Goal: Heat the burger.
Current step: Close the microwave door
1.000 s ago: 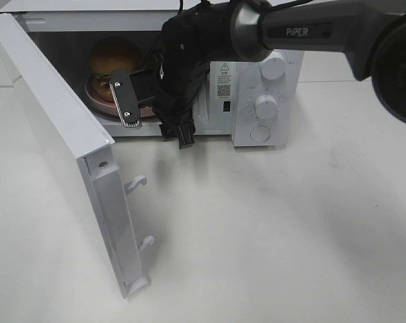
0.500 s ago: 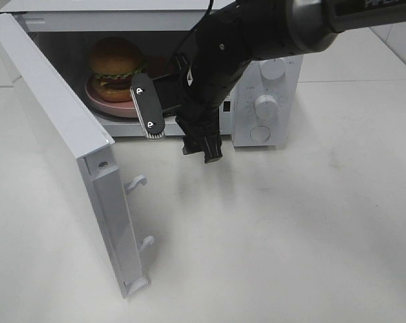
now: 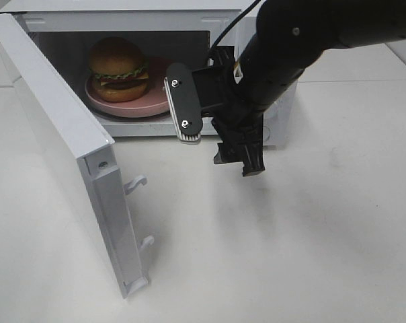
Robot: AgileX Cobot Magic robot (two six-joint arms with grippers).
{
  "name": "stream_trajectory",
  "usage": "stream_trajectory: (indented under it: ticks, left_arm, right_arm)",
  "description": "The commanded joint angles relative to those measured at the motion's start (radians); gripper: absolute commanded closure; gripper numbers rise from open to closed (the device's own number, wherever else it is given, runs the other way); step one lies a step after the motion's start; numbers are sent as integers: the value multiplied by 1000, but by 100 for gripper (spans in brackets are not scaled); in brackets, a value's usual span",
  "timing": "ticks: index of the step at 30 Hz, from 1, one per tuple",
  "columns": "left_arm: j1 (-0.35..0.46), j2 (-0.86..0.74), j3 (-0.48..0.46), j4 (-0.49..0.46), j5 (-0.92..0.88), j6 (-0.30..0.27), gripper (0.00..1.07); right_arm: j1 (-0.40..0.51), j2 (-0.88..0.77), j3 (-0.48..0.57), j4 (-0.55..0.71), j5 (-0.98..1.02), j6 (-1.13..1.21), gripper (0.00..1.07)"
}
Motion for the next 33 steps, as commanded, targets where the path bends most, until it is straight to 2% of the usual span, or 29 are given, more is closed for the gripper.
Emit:
stream_trajectory:
  ticks: [1,8,11,13,15,22,26,33]
  left_arm:
    - [3,-5,2,-1,2,-1,9]
    - [3,-5,2,-1,2,-1,9]
    - [3,-5,2,-1,2,-1,9]
    - [3,-5,2,-1,2,-1,9]
    - [3,-5,2,-1,2,-1,9]
    - [3,-5,2,-1,2,-1,9]
    - [3,-5,2,-1,2,-1,9]
    - [3,-5,2,-1,2,-1,9]
  right_arm:
    - [-3,-48,51,0,-3,34,31]
    - [-3,-202,212,0,-19,91,31]
    - [-3,-218,231,0,-22,106,31]
    - [-3,-289,294,1,-17,162,31]
    - [-3,-308,311,1,-11,186,31]
    - [-3,-423,420,1,2,387,31]
    - [-3,-505,481,4,36,583,31]
    - [-3,-618,512,3,131,829,31]
